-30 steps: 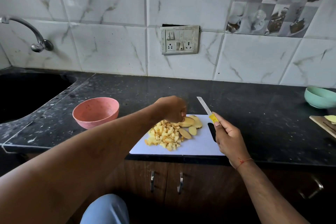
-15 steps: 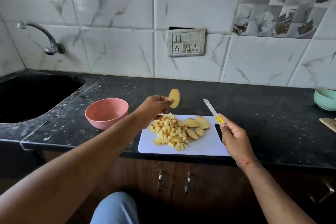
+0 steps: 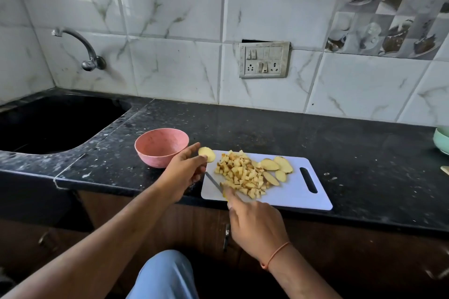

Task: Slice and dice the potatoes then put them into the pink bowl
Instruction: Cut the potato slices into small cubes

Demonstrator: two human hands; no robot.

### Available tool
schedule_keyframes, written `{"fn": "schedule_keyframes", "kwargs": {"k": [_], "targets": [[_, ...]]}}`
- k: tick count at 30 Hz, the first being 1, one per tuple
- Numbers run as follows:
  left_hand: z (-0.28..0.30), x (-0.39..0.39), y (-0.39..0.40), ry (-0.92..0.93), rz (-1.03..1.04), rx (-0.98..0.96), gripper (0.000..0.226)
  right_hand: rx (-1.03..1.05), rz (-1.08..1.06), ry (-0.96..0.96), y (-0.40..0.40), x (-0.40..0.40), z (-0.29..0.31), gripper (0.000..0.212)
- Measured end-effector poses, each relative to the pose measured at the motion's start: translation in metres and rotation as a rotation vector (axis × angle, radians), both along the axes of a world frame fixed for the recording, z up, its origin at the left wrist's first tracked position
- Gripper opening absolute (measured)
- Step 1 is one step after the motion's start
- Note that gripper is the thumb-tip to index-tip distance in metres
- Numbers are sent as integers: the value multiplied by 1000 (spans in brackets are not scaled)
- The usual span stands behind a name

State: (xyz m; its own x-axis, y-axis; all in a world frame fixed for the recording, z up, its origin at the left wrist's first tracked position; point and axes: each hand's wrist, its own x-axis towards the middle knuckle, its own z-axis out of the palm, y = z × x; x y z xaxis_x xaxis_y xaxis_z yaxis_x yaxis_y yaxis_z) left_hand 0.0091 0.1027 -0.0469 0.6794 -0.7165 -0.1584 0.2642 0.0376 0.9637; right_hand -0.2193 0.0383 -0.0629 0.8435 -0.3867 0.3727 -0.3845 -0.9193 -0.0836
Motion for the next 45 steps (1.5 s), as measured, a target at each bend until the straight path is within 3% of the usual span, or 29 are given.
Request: {"fn": "schedule_keyframes", "kwargs": {"k": [7,13,16,21,28,34,40,45], "targets": [[-15,-3,4,-410,72,203,49,-28,-158,145,-4,6,7,64],[-24,-4,8,-810,-112,310,57,5,-287,220,-12,0,9,66],[-22,-2,8,-909,-155,335,60,18,-307,212,-16,-2,7,65],[-17,1,10,-1008,-192,410,64,54,-315,164,-17,-2,9,61],[-7,4,11,-1086,-295,514,70,232,-138,18,-19,-6,17,54],[-10,5,13,-1082,-265,527,82,151,-129,42,-16,14,25,53],[-12,5,17,-1076,-247,508,74,80,-238,142,-17,26,20,59],[-15,8,17,-1051,-250,470,71,131,-250,88,-23,17,18,54]]}}
